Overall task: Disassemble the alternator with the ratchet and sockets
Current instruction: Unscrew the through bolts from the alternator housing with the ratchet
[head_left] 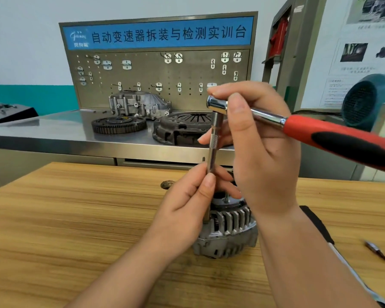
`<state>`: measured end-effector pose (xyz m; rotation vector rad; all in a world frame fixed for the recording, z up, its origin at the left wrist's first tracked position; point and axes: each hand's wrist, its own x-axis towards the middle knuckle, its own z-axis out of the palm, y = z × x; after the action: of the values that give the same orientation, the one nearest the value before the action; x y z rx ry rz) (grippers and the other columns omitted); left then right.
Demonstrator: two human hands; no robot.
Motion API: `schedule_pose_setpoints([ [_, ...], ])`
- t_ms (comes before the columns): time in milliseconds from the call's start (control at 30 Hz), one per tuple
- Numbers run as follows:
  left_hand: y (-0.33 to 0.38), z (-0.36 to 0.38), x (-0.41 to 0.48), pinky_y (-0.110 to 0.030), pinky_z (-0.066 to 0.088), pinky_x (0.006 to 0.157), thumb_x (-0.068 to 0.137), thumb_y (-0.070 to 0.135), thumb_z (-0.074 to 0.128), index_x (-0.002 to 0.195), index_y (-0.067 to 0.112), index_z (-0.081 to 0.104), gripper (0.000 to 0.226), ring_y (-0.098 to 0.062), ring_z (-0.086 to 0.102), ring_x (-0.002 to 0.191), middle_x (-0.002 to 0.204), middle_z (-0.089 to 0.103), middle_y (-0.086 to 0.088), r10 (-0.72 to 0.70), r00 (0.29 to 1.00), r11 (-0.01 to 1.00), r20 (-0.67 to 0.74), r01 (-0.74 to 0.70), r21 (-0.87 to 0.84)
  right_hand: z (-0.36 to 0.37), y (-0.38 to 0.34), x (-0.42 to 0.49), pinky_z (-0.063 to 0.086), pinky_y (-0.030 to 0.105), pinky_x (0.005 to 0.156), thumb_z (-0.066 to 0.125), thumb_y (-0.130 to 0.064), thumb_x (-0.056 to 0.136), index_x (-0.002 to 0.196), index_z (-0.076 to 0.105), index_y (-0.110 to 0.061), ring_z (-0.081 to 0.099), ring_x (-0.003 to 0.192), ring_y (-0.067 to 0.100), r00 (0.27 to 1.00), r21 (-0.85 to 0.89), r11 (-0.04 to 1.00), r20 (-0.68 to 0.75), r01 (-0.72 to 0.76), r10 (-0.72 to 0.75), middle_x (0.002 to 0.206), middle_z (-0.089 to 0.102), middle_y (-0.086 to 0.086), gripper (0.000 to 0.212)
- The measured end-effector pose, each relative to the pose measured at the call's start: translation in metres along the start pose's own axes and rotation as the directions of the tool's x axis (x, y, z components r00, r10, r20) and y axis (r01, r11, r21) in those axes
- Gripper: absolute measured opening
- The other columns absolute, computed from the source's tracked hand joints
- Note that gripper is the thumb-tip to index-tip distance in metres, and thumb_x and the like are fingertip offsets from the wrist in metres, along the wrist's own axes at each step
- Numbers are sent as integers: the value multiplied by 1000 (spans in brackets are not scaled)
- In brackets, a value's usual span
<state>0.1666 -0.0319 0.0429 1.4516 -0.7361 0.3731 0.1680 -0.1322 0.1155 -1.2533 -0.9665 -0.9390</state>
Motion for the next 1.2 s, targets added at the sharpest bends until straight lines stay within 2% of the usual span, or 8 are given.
schedule_pose_setpoints([
  [133, 1, 3, -2, -23, 47, 88, 95, 25, 38, 106, 24, 61, 26, -9, 65, 97, 96, 71, 6, 29, 1000, 997, 12, -28, -65, 2, -2, 0, 51, 17, 57, 42, -4, 97, 104, 54, -13, 63, 63, 31, 1000, 41, 999, 31, 2, -4, 98, 61, 14, 17],
  [467, 1, 6, 1, -14, 49, 70, 96, 11, 36, 96, -11, 51, 27, -1, 64, 72, 76, 66, 10, 25, 997, 1000, 74, -24, -16, 1, -5, -3, 51, 24, 53, 42, -19, 95, 95, 59, -16, 65, 57, 25, 994, 106, 992, -75, -69, 77, 98, 66, 13, 17],
  [600, 3, 5, 3, -28, 49, 64, 96, 15, 35, 91, -12, 49, 31, -16, 63, 57, 62, 62, 2, 8, 997, 999, 76, -11, 41, 1, -4, -2, 53, 30, 53, 37, -21, 101, 92, 61, -13, 65, 56, 25, 980, 175, 970, -70, -170, 185, 103, 68, 12, 27],
  [733, 3, 3, 7, -28, 48, 62, 96, 17, 34, 88, -12, 47, 33, -21, 61, 52, 58, 60, -3, -19, 996, 999, 90, 15, 42, 0, -1, -1, 50, 30, 54, 34, -29, 99, 92, 61, -19, 67, 55, 23, 947, 259, 917, -22, -304, 320, 104, 71, 2, 29],
  [933, 0, 2, 4, -28, 47, 61, 95, 27, 37, 82, -7, 50, 39, -18, 59, 52, 57, 59, -1, 9, 992, 991, 123, -25, 132, 0, 0, 1, 49, 22, 49, 31, -35, 104, 85, 60, -13, 61, 49, 14, 809, 614, 622, 45, -485, 586, 70, 71, 4, 41],
  [1033, -2, -3, 7, -26, 48, 59, 98, 22, 39, 80, -5, 49, 34, -15, 60, 49, 54, 60, 0, -12, 996, 987, 91, -3, 158, 0, 3, 0, 49, 22, 51, 35, -34, 103, 93, 62, -19, 63, 56, 13, 771, 661, 550, 71, -511, 632, 74, 71, 5, 32],
  [1133, -2, -8, 9, -20, 47, 57, 95, 16, 36, 75, 6, 47, 25, -14, 61, 48, 52, 60, -1, -31, 998, 991, 64, 22, 129, 4, 4, -5, 53, 27, 55, 39, -30, 102, 100, 62, -22, 67, 66, 17, 831, 550, 697, -9, -460, 556, 85, 71, 7, 24],
  [1200, -4, -10, 9, -19, 47, 58, 95, 18, 36, 77, 6, 48, 25, -15, 61, 49, 53, 60, -2, -45, 998, 992, 43, 40, 116, 8, 2, -8, 56, 35, 59, 44, -23, 100, 104, 62, -24, 68, 75, 19, 916, 282, 894, -103, -347, 388, 95, 68, 5, 19],
])
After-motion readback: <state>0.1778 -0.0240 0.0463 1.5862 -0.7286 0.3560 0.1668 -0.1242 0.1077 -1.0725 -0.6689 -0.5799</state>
